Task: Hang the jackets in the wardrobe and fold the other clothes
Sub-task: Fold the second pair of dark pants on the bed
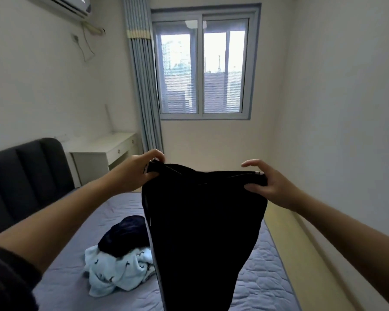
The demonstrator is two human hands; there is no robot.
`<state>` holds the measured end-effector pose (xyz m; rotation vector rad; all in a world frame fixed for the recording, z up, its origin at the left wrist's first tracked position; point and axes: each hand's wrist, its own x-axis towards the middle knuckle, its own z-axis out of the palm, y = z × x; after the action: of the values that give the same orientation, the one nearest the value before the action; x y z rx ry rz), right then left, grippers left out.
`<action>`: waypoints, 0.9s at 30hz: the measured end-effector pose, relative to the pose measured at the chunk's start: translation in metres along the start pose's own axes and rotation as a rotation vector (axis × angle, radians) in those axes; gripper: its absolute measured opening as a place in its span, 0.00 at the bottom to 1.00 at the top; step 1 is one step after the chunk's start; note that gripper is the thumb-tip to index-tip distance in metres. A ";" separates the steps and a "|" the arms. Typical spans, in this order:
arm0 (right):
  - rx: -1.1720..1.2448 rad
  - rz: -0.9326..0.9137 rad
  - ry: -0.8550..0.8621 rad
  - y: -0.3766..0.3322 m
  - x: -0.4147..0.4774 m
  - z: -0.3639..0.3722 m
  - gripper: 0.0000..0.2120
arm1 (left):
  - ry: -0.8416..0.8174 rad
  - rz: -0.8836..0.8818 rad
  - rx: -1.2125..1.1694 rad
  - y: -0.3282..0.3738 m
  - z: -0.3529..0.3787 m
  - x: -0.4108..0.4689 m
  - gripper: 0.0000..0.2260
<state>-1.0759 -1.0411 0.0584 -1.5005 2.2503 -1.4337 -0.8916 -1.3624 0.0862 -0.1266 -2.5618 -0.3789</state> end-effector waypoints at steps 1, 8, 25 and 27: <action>-0.050 -0.052 -0.044 -0.009 0.002 -0.003 0.18 | -0.018 0.033 0.032 -0.002 -0.006 -0.003 0.13; -0.545 -0.138 -0.246 -0.042 0.029 -0.035 0.05 | -0.015 0.309 0.201 0.011 -0.038 -0.006 0.12; -0.852 0.035 -0.363 -0.042 0.047 -0.083 0.06 | -0.237 0.365 0.273 0.019 -0.038 0.015 0.05; -0.880 0.027 -0.372 -0.052 0.044 -0.080 0.08 | -0.288 0.259 0.278 0.011 -0.040 0.024 0.04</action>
<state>-1.1046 -1.0273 0.1584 -1.6903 2.7284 -0.0527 -0.8899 -1.3635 0.1342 -0.4313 -2.8008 0.1031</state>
